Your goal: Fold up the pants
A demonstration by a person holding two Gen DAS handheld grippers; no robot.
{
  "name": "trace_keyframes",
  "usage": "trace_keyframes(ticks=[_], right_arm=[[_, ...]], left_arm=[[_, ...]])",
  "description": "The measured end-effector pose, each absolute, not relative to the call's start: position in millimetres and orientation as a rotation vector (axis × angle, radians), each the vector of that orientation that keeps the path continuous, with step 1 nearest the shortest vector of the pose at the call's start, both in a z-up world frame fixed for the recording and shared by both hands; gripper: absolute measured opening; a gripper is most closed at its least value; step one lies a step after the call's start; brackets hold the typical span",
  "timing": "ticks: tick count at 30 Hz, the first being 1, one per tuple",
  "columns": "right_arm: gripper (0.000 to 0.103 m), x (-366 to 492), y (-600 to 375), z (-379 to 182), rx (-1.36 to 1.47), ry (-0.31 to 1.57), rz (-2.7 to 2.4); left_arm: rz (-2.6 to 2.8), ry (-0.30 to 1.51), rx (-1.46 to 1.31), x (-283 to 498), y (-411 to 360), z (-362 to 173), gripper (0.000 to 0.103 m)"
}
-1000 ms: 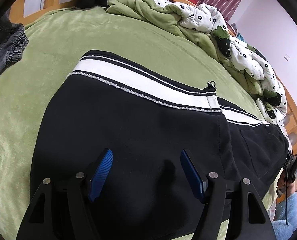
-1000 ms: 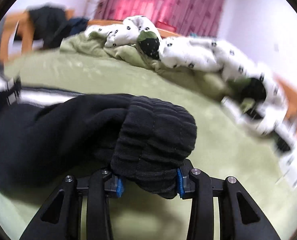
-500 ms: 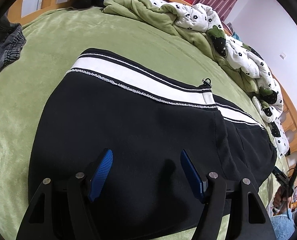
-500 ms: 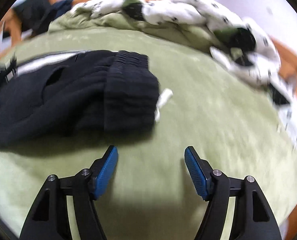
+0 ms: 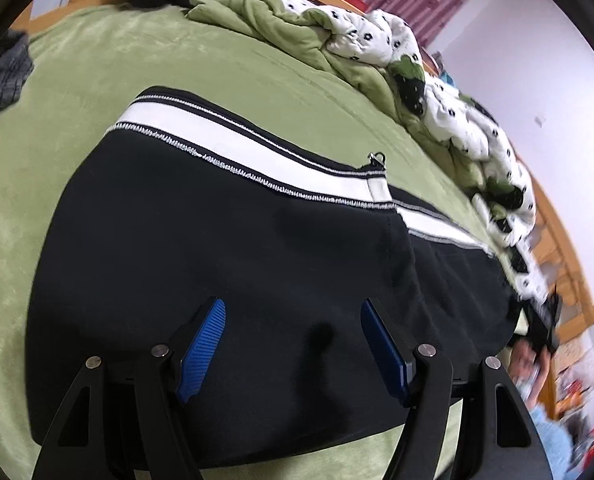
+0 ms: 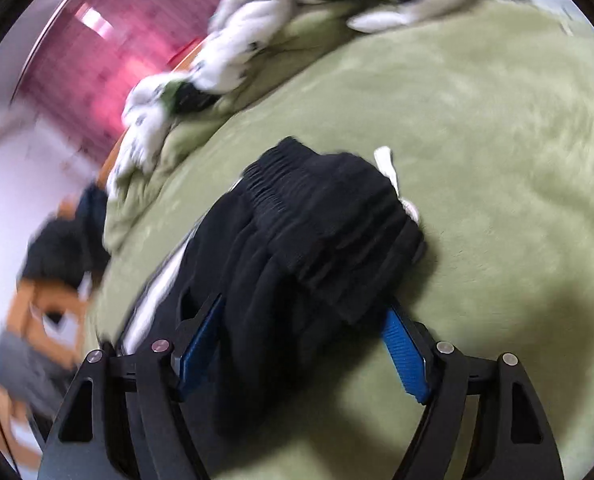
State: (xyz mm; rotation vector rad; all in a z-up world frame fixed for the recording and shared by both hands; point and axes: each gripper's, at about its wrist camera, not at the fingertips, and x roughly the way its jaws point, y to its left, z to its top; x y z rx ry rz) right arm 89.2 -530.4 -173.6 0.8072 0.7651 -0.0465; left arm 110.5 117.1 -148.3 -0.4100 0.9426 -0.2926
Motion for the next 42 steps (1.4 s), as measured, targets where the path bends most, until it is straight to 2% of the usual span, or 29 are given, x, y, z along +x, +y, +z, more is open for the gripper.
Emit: trace_keyframes(ticks=[3, 4, 5, 7, 9, 11, 13, 16, 18, 20, 23, 28, 33, 38, 41, 42], right_arm=[[0.076, 114.8, -532.7, -188.2, 0.924, 0.774, -0.107], [0.058, 120.1, -533.1, -186.8, 0.928, 0.773, -0.13], [0.049, 125.4, -532.8, -181.2, 0.908, 0.77, -0.162], [0.038, 128.1, -529.7, -152.5, 0.795, 0.721, -0.129], [0.038, 117.2, -519.7, -115.5, 0.632, 0.593, -0.021], [0.043, 112.2, -507.0, -102.9, 0.468, 0.542, -0.005], [0.047, 123.9, -508.6, -121.9, 0.427, 0.653, -0.04], [0.053, 140.8, -528.5, -169.1, 0.545, 0.888, -0.071], [0.061, 125.6, -538.1, -174.3, 0.633, 0.844, -0.049], [0.067, 107.2, -535.2, -163.0, 0.572, 0.837, -0.113], [0.067, 81.7, -528.9, -147.8, 0.464, 0.835, -0.182], [0.067, 51.8, -511.2, -110.2, 0.318, 0.814, -0.249], [0.067, 28.9, -495.3, -66.5, 0.37, 0.762, -0.222], [0.064, 42.2, -437.2, -25.6, 0.322, 0.724, -0.148], [0.064, 47.5, -391.3, -9.8, 0.287, 0.7, -0.069], [0.063, 49.4, -375.8, -6.4, 0.27, 0.702, -0.046]], left_arm=[[-0.277, 0.941, -0.339, 109.8, 112.6, -146.5, 0.068], [-0.27, 0.94, -0.321, 109.3, 112.4, -145.2, 0.068], [-0.264, 0.933, -0.314, 108.5, 113.7, -143.5, 0.068], [-0.257, 0.916, -0.315, 105.2, 120.0, -140.1, 0.068], [-0.25, 0.911, -0.323, 104.3, 125.6, -138.2, 0.068], [-0.242, 0.907, -0.335, 104.4, 130.6, -138.0, 0.068], [-0.214, 0.905, -0.336, 103.4, 136.9, -136.3, 0.068], [-0.184, 0.888, -0.337, 94.1, 152.2, -128.6, 0.068], [-0.147, 0.872, -0.334, 84.5, 165.1, -123.8, 0.068], [-0.099, 0.875, -0.332, 72.3, 181.7, -123.1, 0.068], [-0.059, 0.9, -0.37, 56.3, 205.9, -132.3, 0.068], [-0.119, 0.905, -0.587, 29.5, 237.0, -161.4, 0.068], [-0.215, 0.881, -0.782, 29.1, 243.9, -189.2, 0.068], [-0.207, 0.81, -0.929, 39.4, 243.4, -198.9, 0.066], [-0.179, 0.824, -0.932, 47.5, 238.7, -195.3, 0.044], [-0.158, 0.846, -0.892, 51.4, 234.9, -190.0, 0.026]])
